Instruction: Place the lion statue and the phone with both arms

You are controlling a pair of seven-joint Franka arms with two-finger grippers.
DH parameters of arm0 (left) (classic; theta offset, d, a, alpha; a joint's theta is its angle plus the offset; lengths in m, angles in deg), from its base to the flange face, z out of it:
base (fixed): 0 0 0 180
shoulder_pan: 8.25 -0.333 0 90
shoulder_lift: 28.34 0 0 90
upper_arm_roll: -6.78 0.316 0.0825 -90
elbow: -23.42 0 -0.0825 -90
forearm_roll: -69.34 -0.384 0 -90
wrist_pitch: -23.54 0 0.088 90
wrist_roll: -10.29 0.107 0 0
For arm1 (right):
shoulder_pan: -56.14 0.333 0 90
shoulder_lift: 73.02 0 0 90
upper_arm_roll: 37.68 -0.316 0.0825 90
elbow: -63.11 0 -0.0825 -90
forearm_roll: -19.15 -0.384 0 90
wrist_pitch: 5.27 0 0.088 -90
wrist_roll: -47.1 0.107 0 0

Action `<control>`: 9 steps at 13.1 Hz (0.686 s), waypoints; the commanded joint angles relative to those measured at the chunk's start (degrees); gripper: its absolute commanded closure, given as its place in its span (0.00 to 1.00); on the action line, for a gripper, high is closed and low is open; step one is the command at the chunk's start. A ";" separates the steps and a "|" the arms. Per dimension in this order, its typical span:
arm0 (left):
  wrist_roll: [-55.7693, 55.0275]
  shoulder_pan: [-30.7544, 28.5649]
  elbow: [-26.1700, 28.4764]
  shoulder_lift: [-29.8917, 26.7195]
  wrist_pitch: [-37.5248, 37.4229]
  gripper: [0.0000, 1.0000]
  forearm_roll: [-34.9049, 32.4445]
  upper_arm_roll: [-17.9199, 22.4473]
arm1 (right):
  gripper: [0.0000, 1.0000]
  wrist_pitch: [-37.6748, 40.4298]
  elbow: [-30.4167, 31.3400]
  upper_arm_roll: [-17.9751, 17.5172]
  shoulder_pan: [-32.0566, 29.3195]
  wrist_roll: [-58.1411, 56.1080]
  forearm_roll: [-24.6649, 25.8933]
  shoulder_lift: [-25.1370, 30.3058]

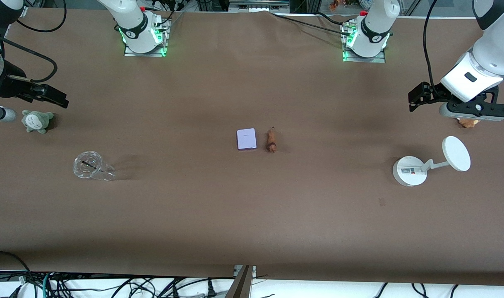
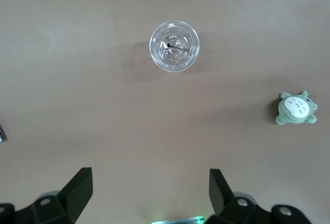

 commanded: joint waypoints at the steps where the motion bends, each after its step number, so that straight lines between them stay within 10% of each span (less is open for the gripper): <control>1: -0.69 0.09 -1.71 0.47 -1.46 0.00 0.21 -0.39 | 0.00 0.61 -1.09 -0.53 -0.64 -0.09 0.09 -0.25; 9: -0.69 0.09 -1.71 0.56 -1.37 0.00 0.21 -0.40 | 0.00 -0.45 -1.08 -1.05 0.07 0.53 -0.26 -1.04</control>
